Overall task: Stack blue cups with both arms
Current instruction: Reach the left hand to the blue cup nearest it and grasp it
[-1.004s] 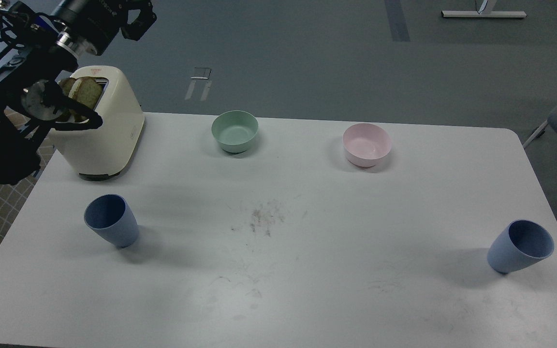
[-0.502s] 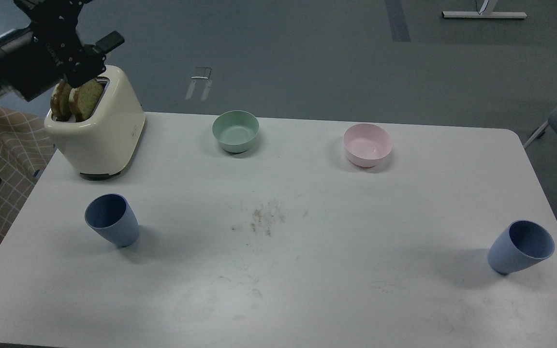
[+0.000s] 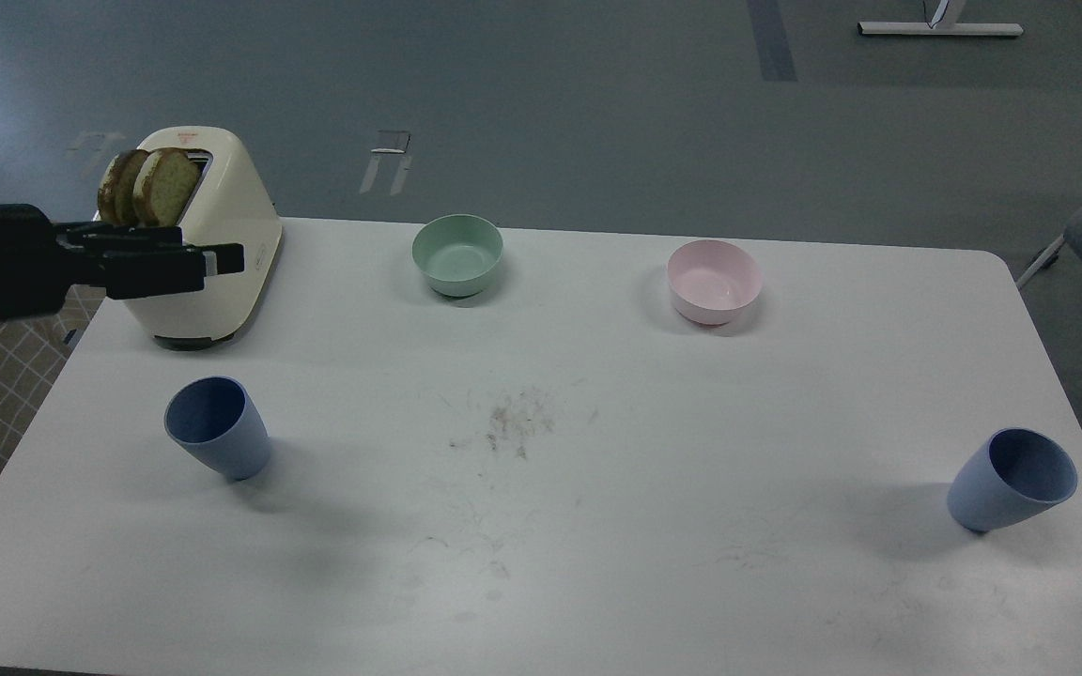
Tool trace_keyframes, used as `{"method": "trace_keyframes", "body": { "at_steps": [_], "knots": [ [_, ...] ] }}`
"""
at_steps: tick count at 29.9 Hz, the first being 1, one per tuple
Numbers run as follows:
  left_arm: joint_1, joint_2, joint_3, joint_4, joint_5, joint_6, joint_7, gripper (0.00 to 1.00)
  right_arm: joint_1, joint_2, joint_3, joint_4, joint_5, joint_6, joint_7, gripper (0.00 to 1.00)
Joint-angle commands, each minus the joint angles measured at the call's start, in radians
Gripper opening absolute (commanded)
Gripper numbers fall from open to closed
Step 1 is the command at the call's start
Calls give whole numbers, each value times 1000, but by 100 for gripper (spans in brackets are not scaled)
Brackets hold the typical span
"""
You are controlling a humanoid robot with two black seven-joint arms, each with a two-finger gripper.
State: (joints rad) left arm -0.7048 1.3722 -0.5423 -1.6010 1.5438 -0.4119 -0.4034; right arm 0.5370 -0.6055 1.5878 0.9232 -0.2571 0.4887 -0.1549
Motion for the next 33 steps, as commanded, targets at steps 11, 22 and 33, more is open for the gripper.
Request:
{"method": "trace_keyframes", "body": {
  "at_steps": [11, 22, 33],
  "knots": [
    [136, -119, 44, 9, 450, -1, 0, 89, 1, -8, 24, 0, -1, 0, 0, 100],
    [183, -139, 45, 27, 476, -1, 1, 77, -6, -10, 31, -3, 1, 0, 0, 100],
    [185, -176, 45, 69, 476, -7, 0, 40, -8, -10, 31, -1, 1, 0, 0, 100]
  ]
}}
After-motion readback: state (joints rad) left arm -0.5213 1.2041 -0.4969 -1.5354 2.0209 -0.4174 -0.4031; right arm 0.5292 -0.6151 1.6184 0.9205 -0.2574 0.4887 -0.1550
